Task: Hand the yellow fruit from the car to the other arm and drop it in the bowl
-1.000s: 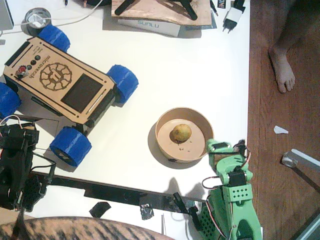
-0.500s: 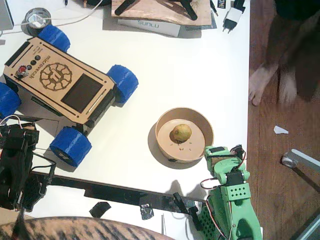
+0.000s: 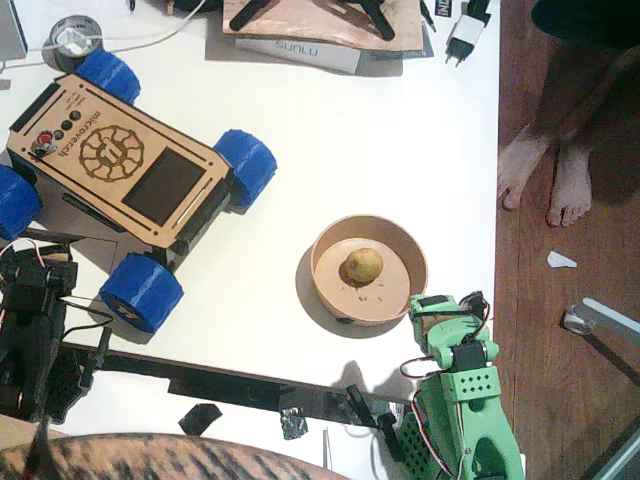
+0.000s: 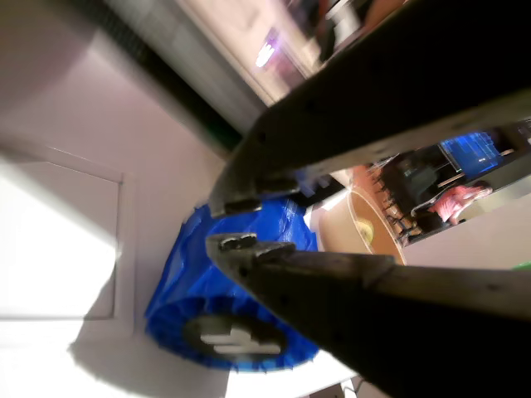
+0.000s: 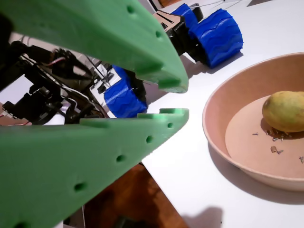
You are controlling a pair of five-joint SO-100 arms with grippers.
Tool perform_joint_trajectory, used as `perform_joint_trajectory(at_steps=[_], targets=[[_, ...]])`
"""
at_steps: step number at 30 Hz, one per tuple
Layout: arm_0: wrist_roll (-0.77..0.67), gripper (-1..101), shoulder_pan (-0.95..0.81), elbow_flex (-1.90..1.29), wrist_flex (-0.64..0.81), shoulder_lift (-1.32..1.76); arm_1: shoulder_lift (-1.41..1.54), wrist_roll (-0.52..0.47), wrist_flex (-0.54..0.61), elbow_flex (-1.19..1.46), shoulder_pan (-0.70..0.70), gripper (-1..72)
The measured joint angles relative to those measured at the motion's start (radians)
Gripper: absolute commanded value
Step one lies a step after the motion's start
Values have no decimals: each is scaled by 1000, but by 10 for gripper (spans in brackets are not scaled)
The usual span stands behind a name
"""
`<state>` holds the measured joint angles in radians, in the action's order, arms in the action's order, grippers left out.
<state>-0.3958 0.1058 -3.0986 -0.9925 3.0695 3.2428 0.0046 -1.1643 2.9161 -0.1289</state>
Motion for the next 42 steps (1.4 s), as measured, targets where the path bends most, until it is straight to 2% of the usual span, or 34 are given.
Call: perform_joint_trajectory(at_steps=[10, 20, 42], targets=[[0, 40, 0, -14, -77, 195, 0, -2, 8, 11, -2, 1], [0, 47, -2, -15, -143, 213, -2, -2, 8, 15, -17, 1], [5, 48, 0, -15, -149, 213, -2, -2, 8, 15, -17, 1]])
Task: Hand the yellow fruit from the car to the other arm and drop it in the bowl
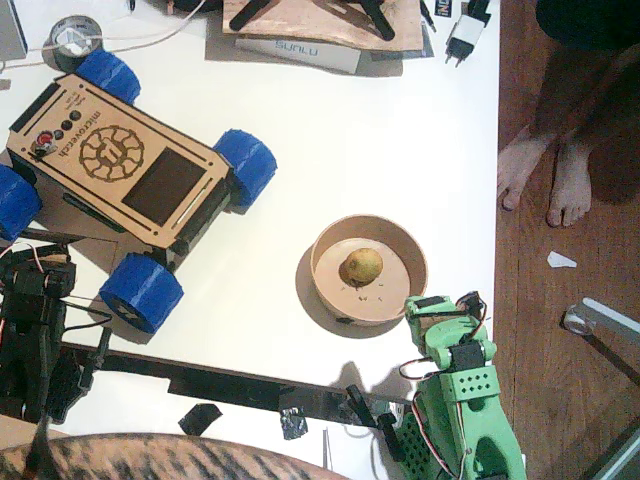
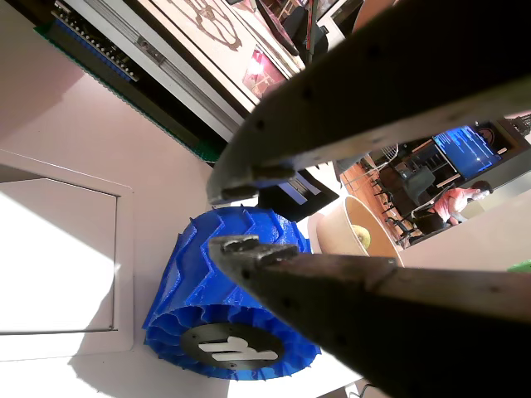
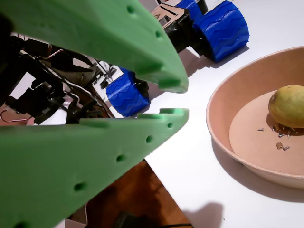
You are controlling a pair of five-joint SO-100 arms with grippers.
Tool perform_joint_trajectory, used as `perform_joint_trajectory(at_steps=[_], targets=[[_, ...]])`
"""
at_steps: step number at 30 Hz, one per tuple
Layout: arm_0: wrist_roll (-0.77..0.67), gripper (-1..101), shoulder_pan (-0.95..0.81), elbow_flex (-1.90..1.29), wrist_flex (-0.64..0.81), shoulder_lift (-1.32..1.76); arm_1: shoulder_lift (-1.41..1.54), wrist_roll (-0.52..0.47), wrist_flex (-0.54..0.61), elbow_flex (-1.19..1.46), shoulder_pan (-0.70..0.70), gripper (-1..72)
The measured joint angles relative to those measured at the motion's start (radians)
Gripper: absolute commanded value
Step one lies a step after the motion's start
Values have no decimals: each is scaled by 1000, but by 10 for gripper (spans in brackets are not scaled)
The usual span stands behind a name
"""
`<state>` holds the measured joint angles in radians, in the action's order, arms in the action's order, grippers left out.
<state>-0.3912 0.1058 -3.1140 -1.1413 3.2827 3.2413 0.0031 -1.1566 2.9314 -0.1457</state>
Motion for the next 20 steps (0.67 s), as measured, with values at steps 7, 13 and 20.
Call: perform_joint_trajectory(at_steps=[7, 13, 20], targets=[[2, 0, 0, 0, -5, 0, 0, 0, 12, 9, -5, 1], [2, 0, 0, 0, -17, 0, 0, 0, 15, 9, -5, 1], [2, 16, 0, 0, -17, 0, 0, -12, 15, 9, -9, 1]])
